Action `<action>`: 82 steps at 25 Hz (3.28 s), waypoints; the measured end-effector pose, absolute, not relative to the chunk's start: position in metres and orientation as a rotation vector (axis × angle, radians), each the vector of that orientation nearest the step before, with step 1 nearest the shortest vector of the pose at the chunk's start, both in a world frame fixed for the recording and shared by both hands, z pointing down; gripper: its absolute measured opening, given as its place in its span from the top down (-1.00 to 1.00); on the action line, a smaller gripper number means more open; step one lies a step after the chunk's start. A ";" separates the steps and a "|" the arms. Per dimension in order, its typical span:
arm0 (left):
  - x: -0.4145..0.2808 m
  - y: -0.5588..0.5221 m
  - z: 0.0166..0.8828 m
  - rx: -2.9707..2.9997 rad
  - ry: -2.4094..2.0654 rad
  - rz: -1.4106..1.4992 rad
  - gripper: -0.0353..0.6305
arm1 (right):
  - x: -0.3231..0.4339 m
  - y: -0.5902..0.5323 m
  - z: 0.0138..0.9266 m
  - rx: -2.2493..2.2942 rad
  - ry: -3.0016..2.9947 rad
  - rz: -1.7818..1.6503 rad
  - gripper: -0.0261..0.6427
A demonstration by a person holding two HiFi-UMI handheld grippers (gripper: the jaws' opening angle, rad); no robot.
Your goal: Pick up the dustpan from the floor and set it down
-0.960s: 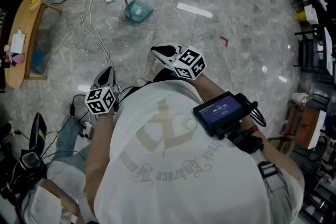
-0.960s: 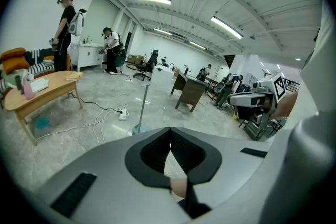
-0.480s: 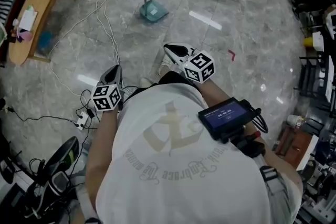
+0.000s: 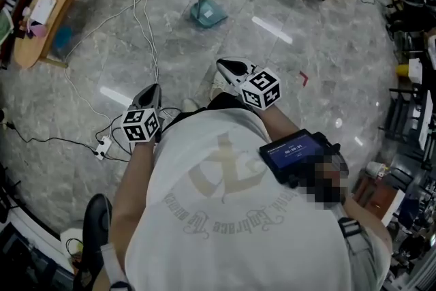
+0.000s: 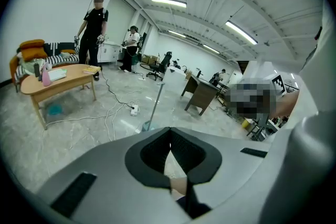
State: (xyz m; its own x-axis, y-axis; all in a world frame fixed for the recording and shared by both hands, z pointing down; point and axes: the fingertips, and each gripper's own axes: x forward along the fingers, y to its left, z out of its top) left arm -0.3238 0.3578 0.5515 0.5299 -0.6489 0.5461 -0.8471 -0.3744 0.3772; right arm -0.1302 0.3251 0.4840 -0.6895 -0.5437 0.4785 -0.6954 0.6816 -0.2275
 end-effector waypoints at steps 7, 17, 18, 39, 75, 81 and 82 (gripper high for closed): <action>-0.324 0.354 0.556 2.077 -1.245 0.412 0.86 | -0.133 0.313 0.489 0.880 -2.523 0.588 0.87; -0.301 0.292 0.553 1.996 -1.285 0.455 0.86 | -0.127 0.227 0.499 0.748 -2.546 0.654 0.87; -0.298 0.281 0.552 1.991 -1.288 0.462 0.86 | -0.125 0.213 0.499 0.737 -2.549 0.661 0.87; -0.269 0.222 0.532 1.930 -1.461 0.450 0.86 | -0.075 0.135 0.502 0.649 -2.602 0.669 0.87; -0.220 0.055 0.532 2.120 -1.219 0.551 0.86 | 0.005 0.046 0.519 1.012 -2.459 0.810 0.87; -0.224 0.016 0.535 2.156 -1.140 0.557 0.86 | 0.000 0.027 0.515 1.097 -2.415 0.826 0.87; -0.224 0.009 0.535 2.164 -1.123 0.556 0.86 | -0.002 0.024 0.514 1.112 -2.405 0.827 0.87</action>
